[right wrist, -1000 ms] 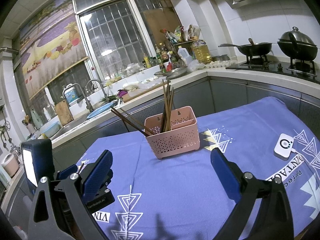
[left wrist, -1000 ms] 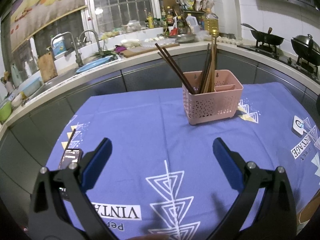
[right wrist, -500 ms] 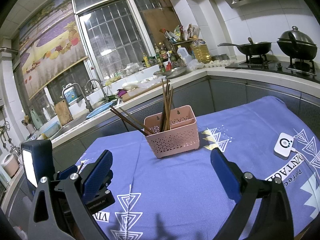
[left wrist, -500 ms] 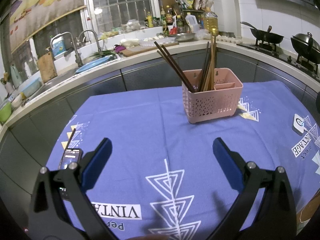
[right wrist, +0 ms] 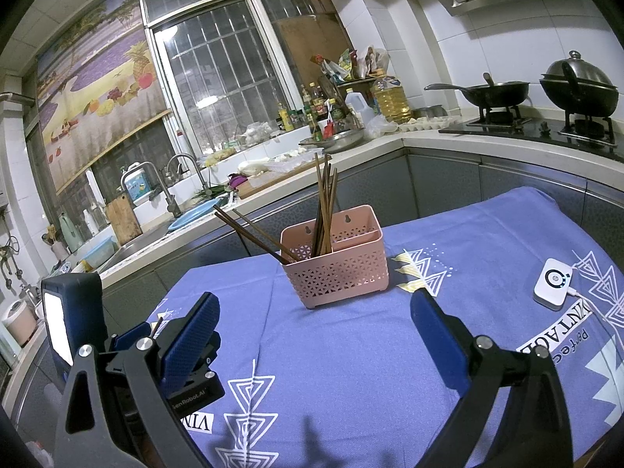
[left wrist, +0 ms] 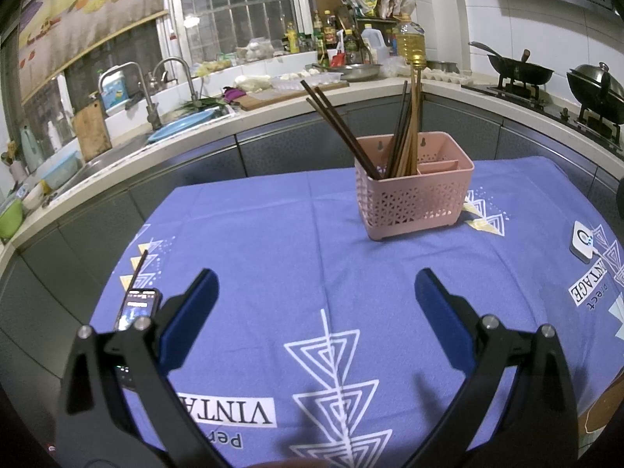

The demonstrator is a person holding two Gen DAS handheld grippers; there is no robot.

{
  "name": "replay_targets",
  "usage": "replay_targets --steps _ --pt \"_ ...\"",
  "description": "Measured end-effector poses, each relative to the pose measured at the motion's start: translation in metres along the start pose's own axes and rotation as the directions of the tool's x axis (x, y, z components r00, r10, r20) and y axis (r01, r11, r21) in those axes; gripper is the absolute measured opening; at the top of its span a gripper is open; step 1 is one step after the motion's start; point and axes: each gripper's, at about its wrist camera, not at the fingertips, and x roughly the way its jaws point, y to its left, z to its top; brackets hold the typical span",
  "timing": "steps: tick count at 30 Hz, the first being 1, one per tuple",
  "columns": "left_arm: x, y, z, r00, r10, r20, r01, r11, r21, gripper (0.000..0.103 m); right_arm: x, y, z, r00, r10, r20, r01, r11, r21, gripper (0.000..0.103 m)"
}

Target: Organize utensils

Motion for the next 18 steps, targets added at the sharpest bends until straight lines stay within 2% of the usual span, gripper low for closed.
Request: replay_targets --steps 18 --pt "-0.0001 0.0 0.0014 1.0 0.0 -0.001 0.0 1.0 0.002 0.097 -0.0001 -0.0001 0.0015 1.0 0.0 -0.002 0.0 1.0 0.0 0.097"
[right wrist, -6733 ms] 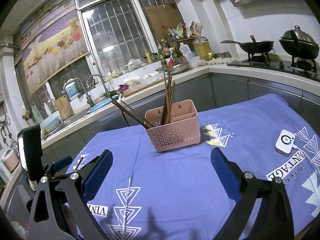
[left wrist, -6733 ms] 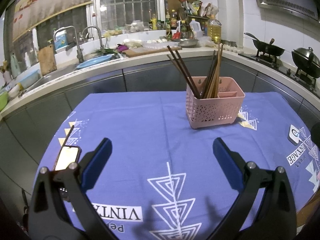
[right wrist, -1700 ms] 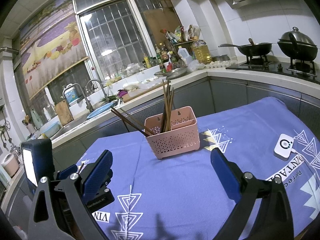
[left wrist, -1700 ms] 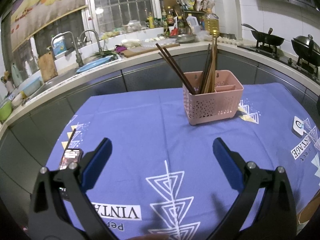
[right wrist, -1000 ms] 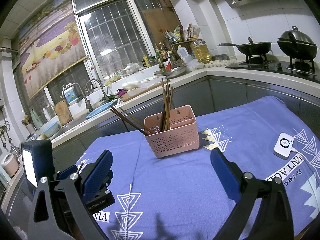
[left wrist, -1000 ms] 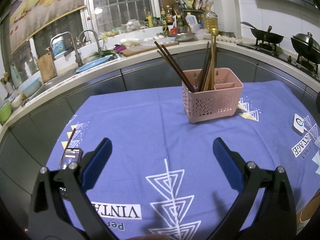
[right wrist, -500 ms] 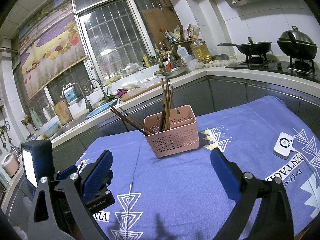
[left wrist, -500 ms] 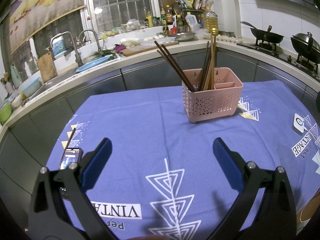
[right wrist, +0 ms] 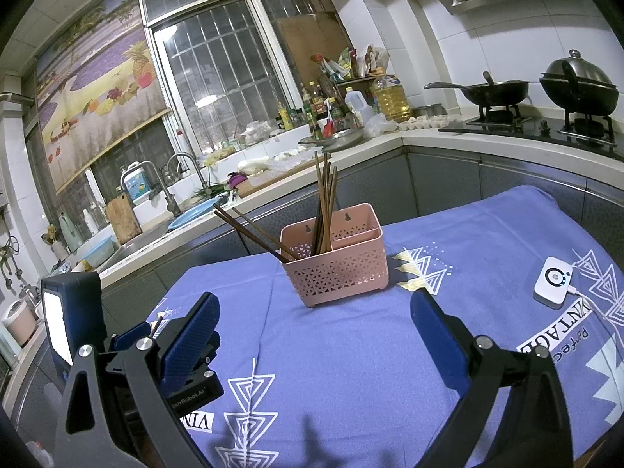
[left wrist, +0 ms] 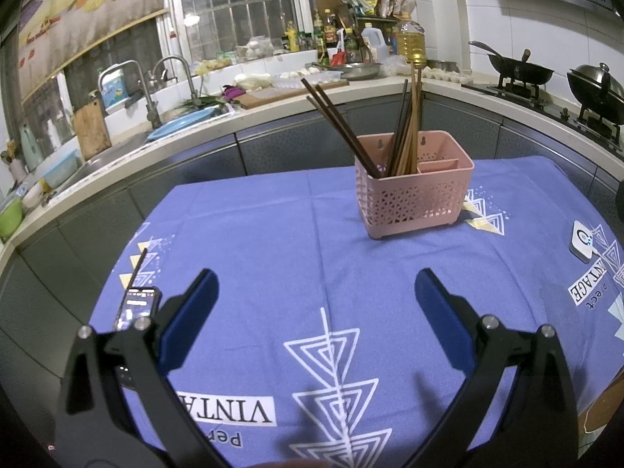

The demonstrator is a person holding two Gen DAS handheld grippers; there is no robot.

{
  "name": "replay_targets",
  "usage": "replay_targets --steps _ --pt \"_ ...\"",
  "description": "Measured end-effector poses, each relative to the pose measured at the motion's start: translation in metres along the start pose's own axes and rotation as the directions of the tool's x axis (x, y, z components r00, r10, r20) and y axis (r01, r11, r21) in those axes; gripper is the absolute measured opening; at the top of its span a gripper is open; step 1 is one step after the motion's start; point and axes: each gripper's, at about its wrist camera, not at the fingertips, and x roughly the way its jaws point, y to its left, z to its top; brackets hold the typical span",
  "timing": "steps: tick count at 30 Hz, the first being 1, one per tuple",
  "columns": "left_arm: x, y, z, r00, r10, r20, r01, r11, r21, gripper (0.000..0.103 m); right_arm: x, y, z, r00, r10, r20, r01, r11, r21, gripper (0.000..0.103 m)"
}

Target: Organize utensils

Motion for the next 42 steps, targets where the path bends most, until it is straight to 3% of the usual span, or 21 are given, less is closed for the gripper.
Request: replay_targets --steps 34,42 --pt "0.001 0.003 -0.018 1.0 -0.02 -0.013 0.02 1.0 0.001 0.097 0.001 0.001 -0.001 1.0 -0.001 -0.008 0.001 1.0 0.002 0.097" --pt "0.0 0.002 -0.017 1.0 -0.015 -0.011 0.015 1.0 0.007 0.097 0.006 0.003 -0.019 0.998 0.009 -0.057 -0.009 1.0 0.002 0.097"
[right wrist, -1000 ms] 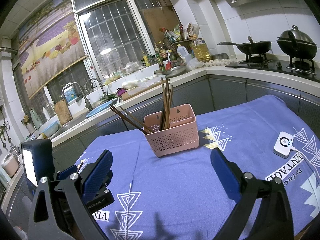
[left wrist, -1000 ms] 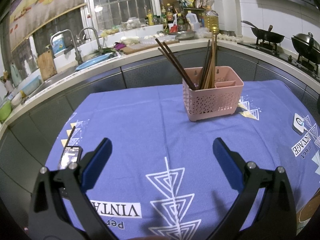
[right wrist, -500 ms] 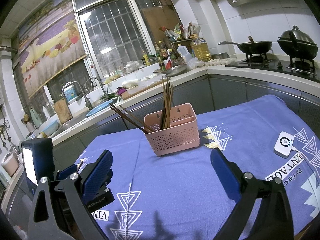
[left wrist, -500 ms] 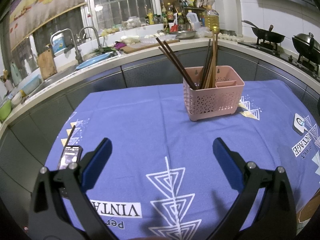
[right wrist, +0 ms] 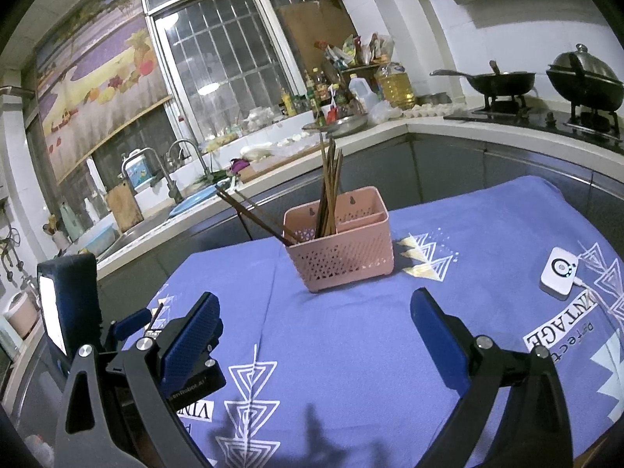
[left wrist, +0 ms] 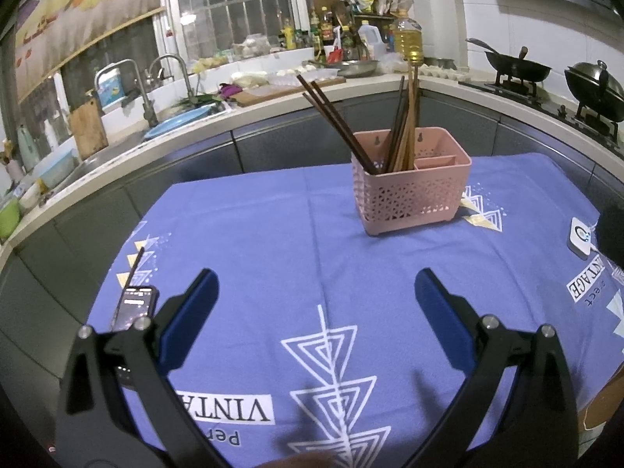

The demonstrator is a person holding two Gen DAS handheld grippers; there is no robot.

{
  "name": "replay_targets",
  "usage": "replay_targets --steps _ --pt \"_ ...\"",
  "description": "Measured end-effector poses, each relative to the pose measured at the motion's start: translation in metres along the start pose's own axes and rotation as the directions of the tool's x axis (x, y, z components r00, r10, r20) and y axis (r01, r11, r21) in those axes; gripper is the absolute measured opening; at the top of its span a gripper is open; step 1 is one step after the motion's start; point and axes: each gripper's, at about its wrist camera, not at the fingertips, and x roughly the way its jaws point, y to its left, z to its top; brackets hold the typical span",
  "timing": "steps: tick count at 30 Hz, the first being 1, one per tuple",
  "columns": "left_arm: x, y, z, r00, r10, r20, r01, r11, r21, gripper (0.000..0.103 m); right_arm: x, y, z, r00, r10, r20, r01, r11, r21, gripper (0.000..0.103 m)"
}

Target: Organize utensils

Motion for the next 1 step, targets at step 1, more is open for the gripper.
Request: replay_targets --steps 1 --pt "0.001 -0.0008 0.0021 1.0 -0.001 0.0 0.001 1.0 0.0 0.097 -0.0004 0.0001 -0.0027 1.0 0.0 -0.004 0.0 1.0 0.002 0.097"
